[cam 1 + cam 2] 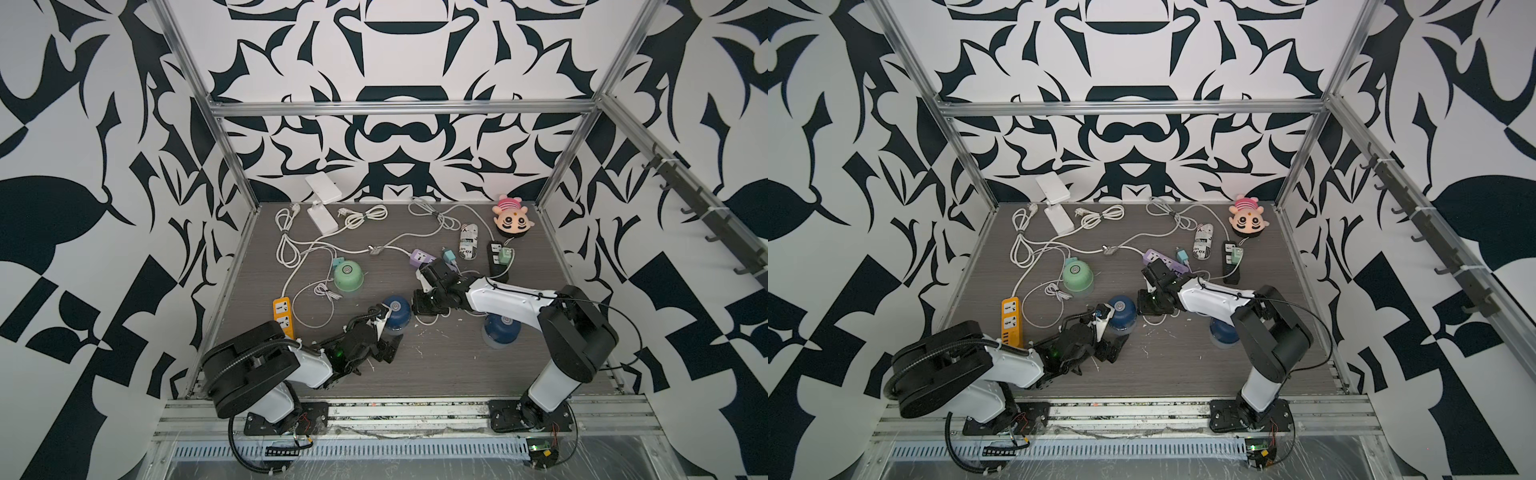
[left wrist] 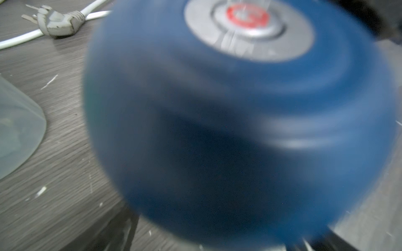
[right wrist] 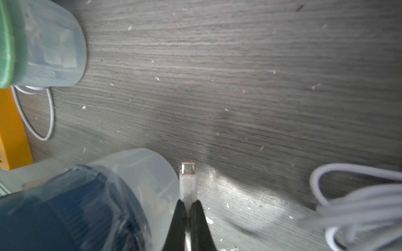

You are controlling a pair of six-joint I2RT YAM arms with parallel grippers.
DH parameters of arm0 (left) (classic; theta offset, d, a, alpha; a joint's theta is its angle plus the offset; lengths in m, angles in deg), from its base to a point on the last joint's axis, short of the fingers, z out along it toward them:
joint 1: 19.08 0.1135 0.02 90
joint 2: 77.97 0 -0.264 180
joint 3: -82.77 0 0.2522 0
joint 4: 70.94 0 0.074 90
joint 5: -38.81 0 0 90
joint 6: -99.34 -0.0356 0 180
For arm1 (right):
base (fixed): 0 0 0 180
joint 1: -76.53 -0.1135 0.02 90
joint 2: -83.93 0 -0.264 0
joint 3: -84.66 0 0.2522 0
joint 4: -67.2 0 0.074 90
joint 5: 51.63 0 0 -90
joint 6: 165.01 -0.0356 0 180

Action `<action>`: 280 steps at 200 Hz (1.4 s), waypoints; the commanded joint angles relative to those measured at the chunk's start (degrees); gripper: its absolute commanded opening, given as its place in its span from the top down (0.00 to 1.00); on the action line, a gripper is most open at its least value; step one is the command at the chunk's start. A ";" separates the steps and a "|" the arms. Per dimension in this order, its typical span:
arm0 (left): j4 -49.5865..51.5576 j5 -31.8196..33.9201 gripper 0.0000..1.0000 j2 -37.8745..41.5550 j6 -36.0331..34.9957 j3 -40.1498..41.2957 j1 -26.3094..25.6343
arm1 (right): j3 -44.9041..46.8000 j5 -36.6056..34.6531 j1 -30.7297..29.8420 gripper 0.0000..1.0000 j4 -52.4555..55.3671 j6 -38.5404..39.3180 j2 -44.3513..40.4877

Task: Charge the cordless meat grinders
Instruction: Pick up the cordless meat grinder at the center of the board.

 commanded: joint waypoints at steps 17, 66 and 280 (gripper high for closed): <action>-12.34 2.65 0.00 -4.12 -2.80 -0.82 -0.27 | -4.01 1.56 0.28 1.00 -0.35 1.55 1.07; -18.16 2.85 0.00 -8.25 -3.71 -1.22 -0.27 | -4.93 2.19 0.31 1.00 -0.01 1.95 2.20; -32.42 11.61 0.21 -19.44 -7.01 -3.03 -0.27 | -4.63 -1.75 -0.70 1.00 7.47 6.75 -4.78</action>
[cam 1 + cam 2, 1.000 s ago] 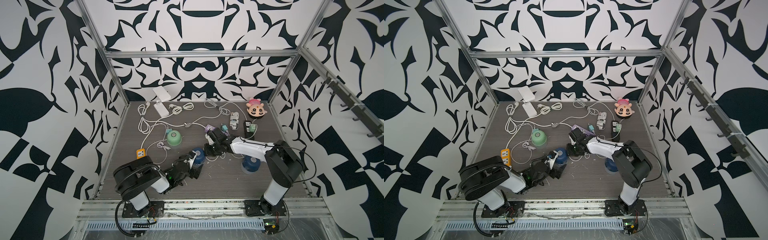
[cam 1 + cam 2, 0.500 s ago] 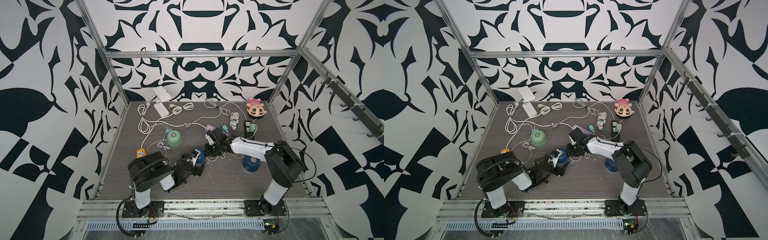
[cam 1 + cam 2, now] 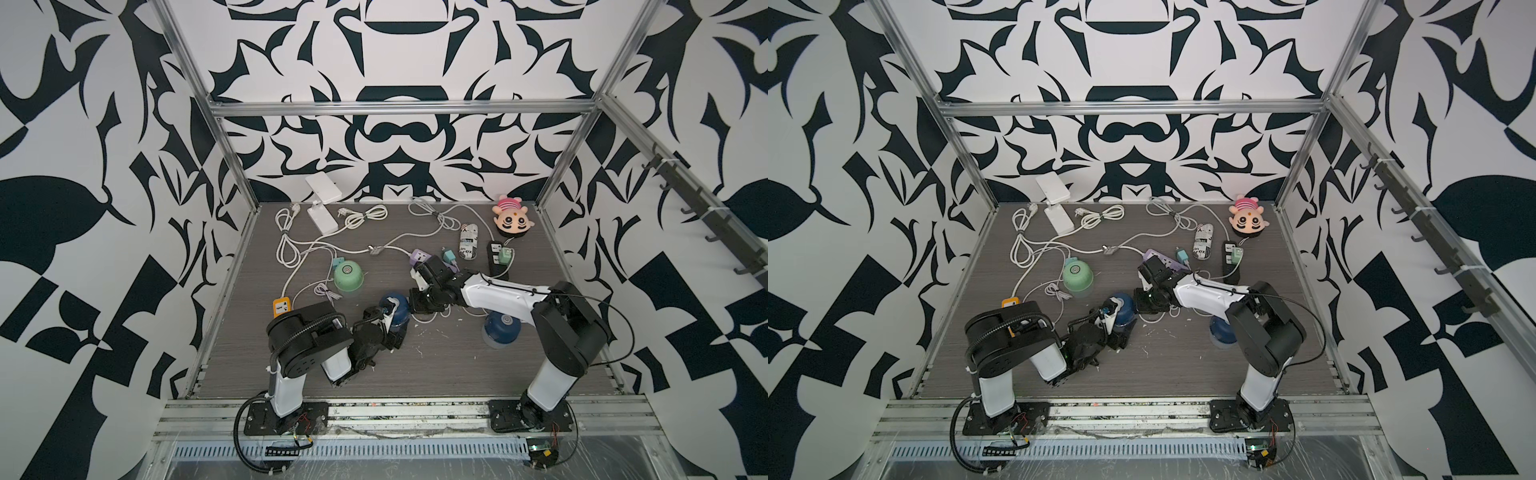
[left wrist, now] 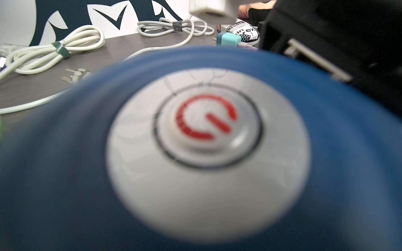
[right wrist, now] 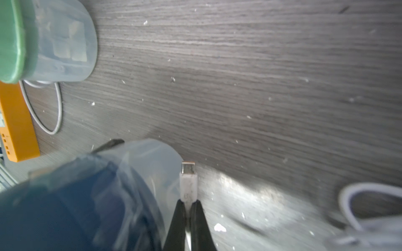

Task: Charge the cordless meat grinders
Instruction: Pick up the cordless meat grinder at the center of the board.

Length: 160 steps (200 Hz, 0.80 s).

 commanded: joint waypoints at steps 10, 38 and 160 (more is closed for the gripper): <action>-4.35 3.62 0.22 2.51 -1.80 1.34 -0.16 | -2.07 -4.77 -0.33 1.00 7.12 6.64 -7.57; 1.15 3.43 0.22 7.72 -2.48 1.39 0.10 | -3.52 -7.92 -0.39 1.00 14.20 13.16 -11.88; 32.16 -5.73 0.25 26.27 -9.95 -7.76 2.21 | -12.87 -8.59 -6.74 1.00 30.73 23.87 -21.42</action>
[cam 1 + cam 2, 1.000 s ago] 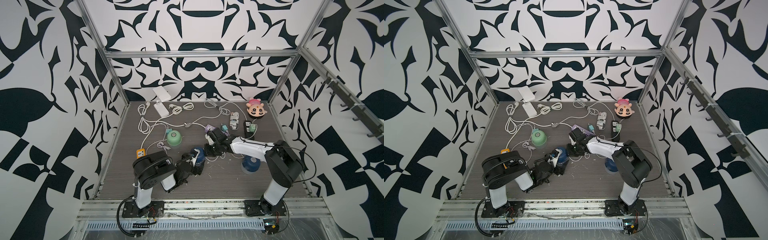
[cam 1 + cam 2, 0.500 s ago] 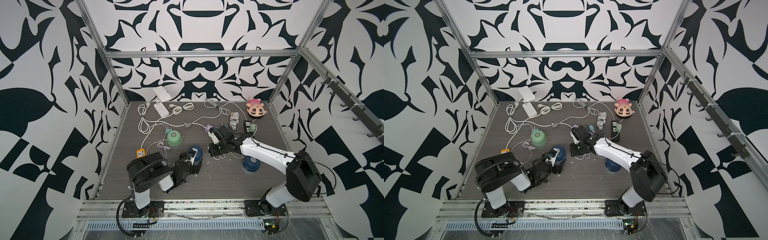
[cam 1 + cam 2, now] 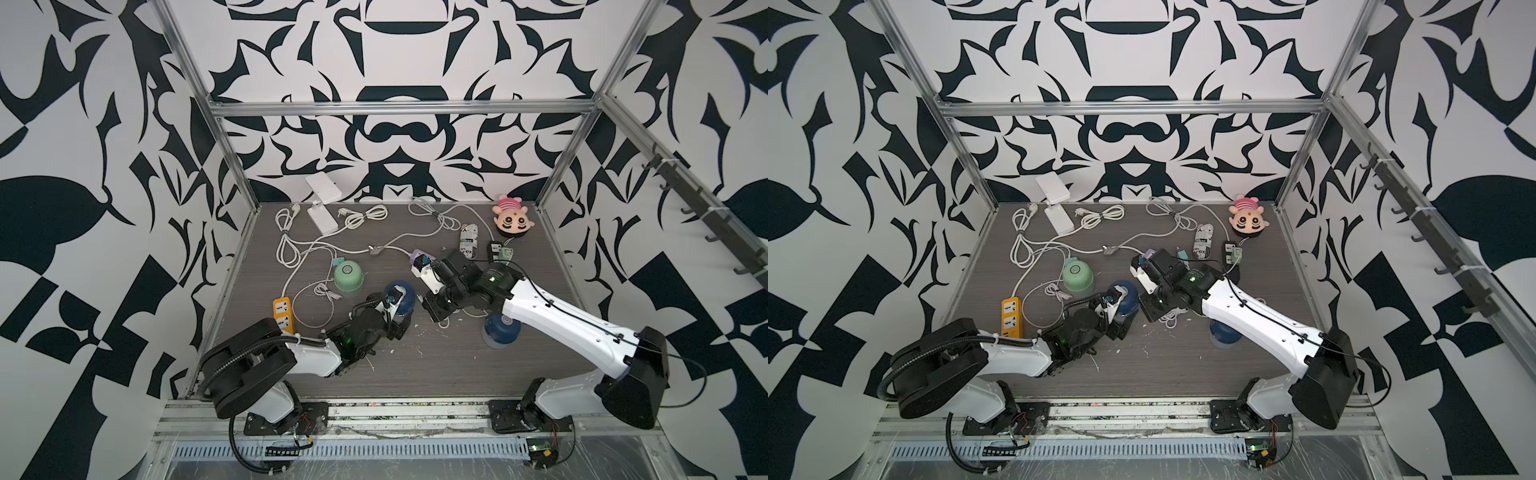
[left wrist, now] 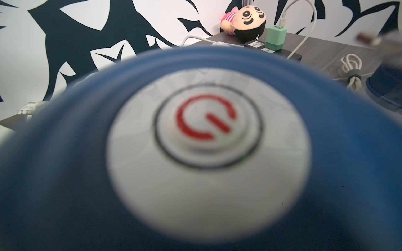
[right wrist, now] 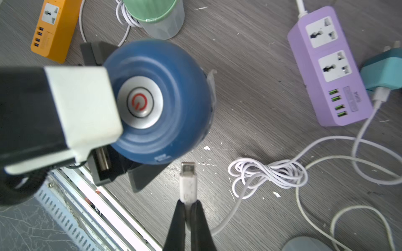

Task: Charge the cordless meat grinders
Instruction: Pick up the cordless meat grinder at the center of the board, then insert the charging cable into the cordless meat grinder.

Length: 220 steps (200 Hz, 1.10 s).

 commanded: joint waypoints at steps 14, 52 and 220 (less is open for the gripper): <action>4.56 -1.77 0.25 3.42 -2.87 -2.98 0.98 | -2.97 0.83 -0.66 1.00 3.96 1.52 -1.80; 6.63 -2.00 0.25 3.82 -4.20 -4.38 1.16 | -3.24 1.97 -2.04 1.00 4.01 1.29 -1.63; 7.54 -6.28 0.34 6.01 -4.78 -3.60 1.16 | -4.25 1.05 -3.89 1.00 4.25 2.35 1.25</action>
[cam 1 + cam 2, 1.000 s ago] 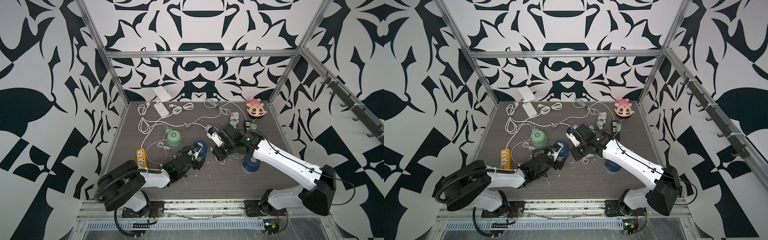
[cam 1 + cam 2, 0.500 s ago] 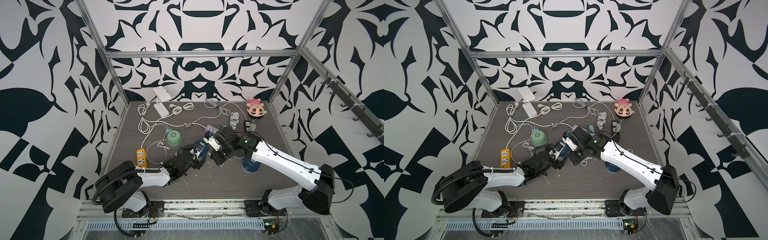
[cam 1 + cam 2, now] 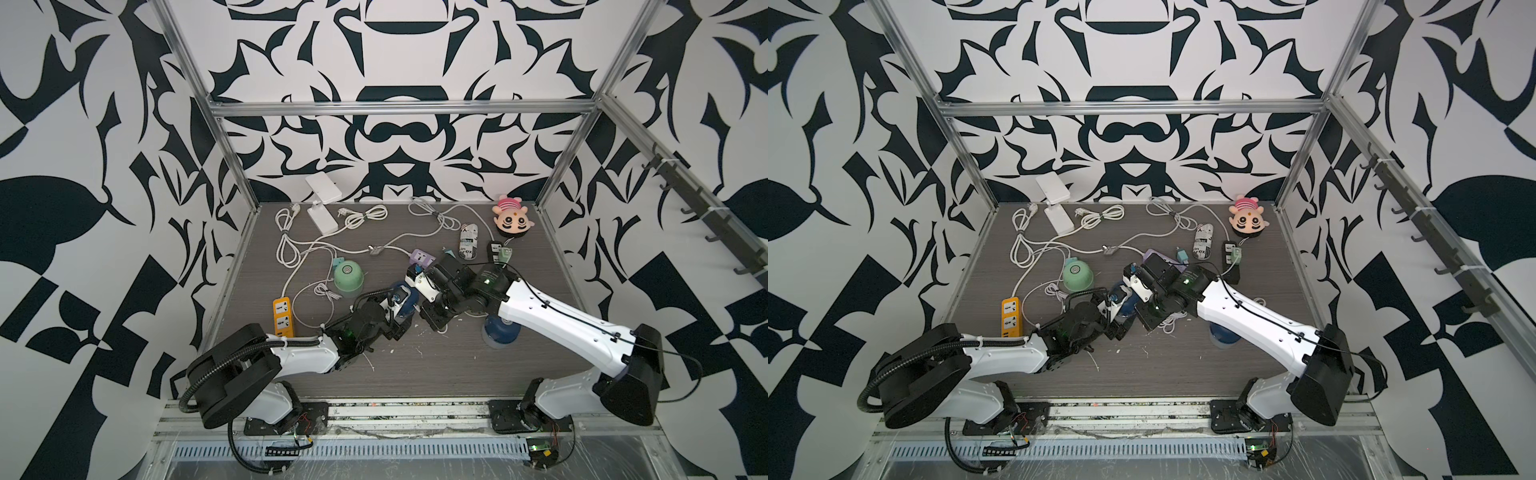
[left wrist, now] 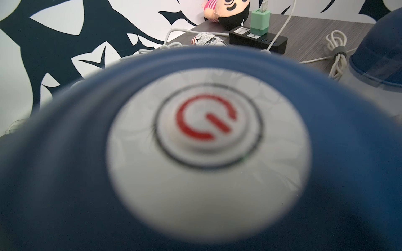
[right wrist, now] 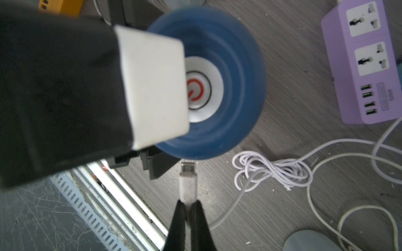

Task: Charge the cordless meat grinders
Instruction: Insert the charging cable into the cordless meat grinder.

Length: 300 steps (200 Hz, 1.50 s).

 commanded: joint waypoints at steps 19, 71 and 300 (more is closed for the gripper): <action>-2.13 -1.61 0.35 2.61 0.07 -0.44 0.22 | -2.59 -0.73 -0.19 1.00 0.89 0.98 -0.33; -1.52 -1.74 0.37 3.49 0.24 0.16 0.22 | -2.59 -1.05 -0.25 1.00 1.49 1.26 -0.35; -1.43 1.28 0.42 5.18 1.16 2.01 0.23 | -4.30 -1.67 -0.23 1.00 3.38 2.30 0.20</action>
